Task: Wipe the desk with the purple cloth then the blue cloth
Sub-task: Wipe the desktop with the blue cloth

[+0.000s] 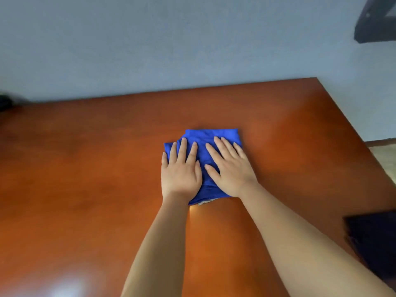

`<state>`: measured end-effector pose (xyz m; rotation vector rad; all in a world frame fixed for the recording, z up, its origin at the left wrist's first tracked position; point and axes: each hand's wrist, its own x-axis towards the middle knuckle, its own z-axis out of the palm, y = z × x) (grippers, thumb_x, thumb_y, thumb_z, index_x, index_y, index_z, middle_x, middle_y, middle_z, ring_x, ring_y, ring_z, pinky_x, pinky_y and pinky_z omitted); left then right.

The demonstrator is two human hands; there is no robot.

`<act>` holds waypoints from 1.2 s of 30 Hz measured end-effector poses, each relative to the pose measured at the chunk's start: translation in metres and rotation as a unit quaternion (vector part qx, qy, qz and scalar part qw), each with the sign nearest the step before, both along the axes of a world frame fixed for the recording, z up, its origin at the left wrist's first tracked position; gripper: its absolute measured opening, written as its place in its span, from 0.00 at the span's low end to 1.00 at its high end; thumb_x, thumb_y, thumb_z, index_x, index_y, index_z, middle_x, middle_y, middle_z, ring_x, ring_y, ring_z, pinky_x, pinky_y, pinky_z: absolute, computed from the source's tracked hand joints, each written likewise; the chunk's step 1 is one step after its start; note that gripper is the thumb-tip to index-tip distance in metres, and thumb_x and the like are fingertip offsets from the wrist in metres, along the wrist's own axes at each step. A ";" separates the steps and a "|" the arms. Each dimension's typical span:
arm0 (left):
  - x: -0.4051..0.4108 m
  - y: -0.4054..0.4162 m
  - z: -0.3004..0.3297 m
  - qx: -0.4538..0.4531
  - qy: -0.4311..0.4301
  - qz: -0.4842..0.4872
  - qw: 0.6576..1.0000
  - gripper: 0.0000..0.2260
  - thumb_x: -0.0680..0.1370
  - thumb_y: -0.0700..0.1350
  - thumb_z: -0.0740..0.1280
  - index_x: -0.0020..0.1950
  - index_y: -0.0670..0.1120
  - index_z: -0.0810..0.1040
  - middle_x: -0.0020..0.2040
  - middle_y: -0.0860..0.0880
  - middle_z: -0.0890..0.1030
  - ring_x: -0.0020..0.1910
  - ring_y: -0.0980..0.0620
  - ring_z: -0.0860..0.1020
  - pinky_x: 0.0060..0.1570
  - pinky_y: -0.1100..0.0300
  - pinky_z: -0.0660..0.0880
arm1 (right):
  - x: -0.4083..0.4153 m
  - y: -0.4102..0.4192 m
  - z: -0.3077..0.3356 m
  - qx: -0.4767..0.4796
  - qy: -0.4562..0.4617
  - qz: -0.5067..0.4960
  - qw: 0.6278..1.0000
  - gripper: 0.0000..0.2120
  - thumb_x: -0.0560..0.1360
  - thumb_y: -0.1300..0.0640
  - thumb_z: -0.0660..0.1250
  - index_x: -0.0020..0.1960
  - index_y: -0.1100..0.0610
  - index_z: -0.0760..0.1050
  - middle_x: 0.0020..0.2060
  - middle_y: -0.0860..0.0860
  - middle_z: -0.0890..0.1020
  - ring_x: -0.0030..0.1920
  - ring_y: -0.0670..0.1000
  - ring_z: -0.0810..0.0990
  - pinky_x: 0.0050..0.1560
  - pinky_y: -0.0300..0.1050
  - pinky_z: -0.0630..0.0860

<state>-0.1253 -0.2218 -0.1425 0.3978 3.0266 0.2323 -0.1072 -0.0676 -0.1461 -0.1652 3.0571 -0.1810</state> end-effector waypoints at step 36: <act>-0.086 0.069 -0.003 0.050 0.038 -0.016 0.998 0.34 0.72 0.56 0.33 0.79 0.53 0.53 0.79 0.50 0.50 0.78 0.49 0.45 0.76 0.52 0.41 | -0.078 0.064 -0.003 -0.028 0.050 -0.040 0.998 0.33 0.76 0.38 0.42 0.77 0.50 0.58 0.77 0.52 0.59 0.77 0.50 0.55 0.76 0.50 0.48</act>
